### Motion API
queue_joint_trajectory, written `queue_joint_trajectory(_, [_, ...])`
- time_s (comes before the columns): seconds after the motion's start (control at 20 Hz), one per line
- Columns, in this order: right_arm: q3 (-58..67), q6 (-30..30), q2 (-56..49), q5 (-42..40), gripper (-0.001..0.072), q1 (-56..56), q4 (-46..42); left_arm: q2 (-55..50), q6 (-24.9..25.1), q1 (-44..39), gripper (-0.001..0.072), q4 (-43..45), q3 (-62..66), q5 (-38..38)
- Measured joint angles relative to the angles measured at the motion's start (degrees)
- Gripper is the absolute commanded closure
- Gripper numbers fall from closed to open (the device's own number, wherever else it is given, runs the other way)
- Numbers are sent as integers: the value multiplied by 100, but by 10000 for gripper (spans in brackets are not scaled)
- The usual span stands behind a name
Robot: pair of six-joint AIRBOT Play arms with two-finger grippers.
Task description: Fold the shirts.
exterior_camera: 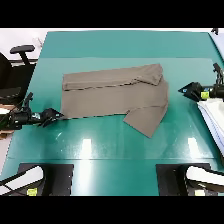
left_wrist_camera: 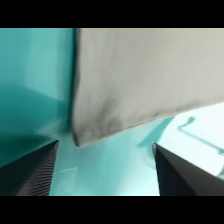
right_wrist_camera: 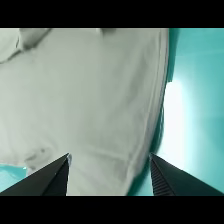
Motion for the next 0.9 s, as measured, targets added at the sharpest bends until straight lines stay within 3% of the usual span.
queue_joint_trajectory(0.15, [-461, -105, 308, -136, 159, 9, 7, 81, 68, 4, 53, -236, -256, 164])
queue_joint_trajectory(0.2, [-581, -129, 387, -177, 159, 35, -2, 92, 107, 4, 119, -321, -304, 232])
queue_joint_trajectory(0.55, [-894, -210, 581, -264, 159, 267, 22, -33, 472, -4, 127, -876, -409, 632])
queue_joint_trajectory(0.6, [-905, -210, 586, -264, 159, 313, 28, -118, 527, -2, 216, -999, -409, 667])
queue_joint_trajectory(0.65, [-911, -212, 592, -264, 159, 367, 26, -201, 562, -2, 401, -1075, -409, 750])
queue_joint_trajectory(0.7, [-916, -212, 595, -264, 159, 415, 31, -291, 610, 7, 494, -1082, -415, 863])
queue_joint_trajectory(0.75, [-920, -210, 597, -264, 158, 457, 33, -352, 664, 4, 648, -1119, -417, 920])
queue_joint_trajectory(0.9, [-929, -35, 601, -254, 157, 452, -4, -461, 911, 2, 679, -1220, -417, 876])
